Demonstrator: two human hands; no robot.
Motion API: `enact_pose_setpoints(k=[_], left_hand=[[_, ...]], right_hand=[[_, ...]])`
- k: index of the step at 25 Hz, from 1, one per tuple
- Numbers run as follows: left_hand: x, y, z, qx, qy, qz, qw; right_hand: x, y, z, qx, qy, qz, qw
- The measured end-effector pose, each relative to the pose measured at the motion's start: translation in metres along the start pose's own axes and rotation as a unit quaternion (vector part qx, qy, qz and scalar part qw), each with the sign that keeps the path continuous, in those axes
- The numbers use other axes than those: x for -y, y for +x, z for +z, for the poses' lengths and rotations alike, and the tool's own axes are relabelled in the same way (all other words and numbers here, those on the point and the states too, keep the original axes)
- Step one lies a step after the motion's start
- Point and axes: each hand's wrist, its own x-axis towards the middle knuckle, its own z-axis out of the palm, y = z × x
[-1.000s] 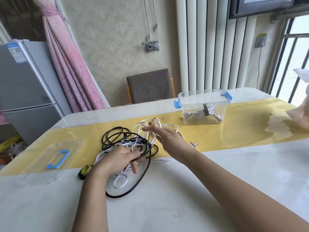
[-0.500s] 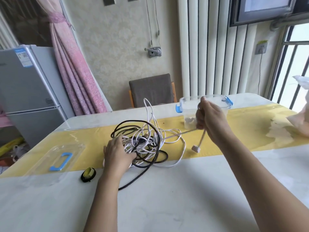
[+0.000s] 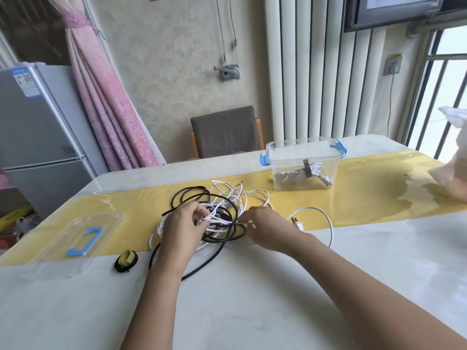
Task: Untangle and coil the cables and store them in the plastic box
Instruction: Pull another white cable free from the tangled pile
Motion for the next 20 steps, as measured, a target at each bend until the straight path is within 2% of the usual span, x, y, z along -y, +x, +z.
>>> enact_pose_setpoints(k=[2,4,6,8,10,12,13,16,17,19,20], left_hand=[[-0.006,-0.003,-0.003,0.03,-0.058,-0.031,0.997],[-0.009,-0.007,-0.004,0.061,-0.134,-0.043,0.988],[-0.009,-0.005,-0.007,0.038,-0.189,-0.041,0.98],[-0.004,0.001,-0.008,0.011,-0.274,-0.032,0.961],[0.001,0.003,-0.006,0.05,-0.304,-0.014,0.951],[0.0,0.001,-0.001,0.103,-0.281,-0.01,0.954],[0.001,0.0,0.001,0.098,-0.262,-0.009,0.96],[0.01,0.002,-0.005,-0.006,-0.177,-0.064,0.982],[0.014,0.003,-0.008,-0.007,-0.12,-0.101,0.988],[0.022,0.002,-0.012,0.1,-0.027,-0.183,0.978],[0.023,0.0,-0.014,0.164,-0.022,-0.208,0.964]], right_hand=[[0.008,0.0,0.017,-0.009,0.033,-0.011,0.999],[0.011,0.0,0.02,-0.055,0.114,-0.013,0.992],[0.013,0.001,0.013,-0.067,0.188,-0.016,0.98],[0.012,0.001,0.005,-0.024,0.193,-0.02,0.981],[0.012,-0.001,-0.004,0.041,0.205,-0.015,0.978],[0.012,-0.002,-0.009,0.053,0.25,0.003,0.967],[0.011,-0.003,-0.01,0.045,0.288,0.015,0.956],[0.01,-0.005,-0.008,0.062,0.427,0.032,0.902],[0.01,-0.006,-0.007,0.079,0.473,0.026,0.877],[0.013,-0.007,-0.005,0.103,0.563,0.026,0.82],[0.016,-0.007,-0.004,0.105,0.592,0.04,0.798]])
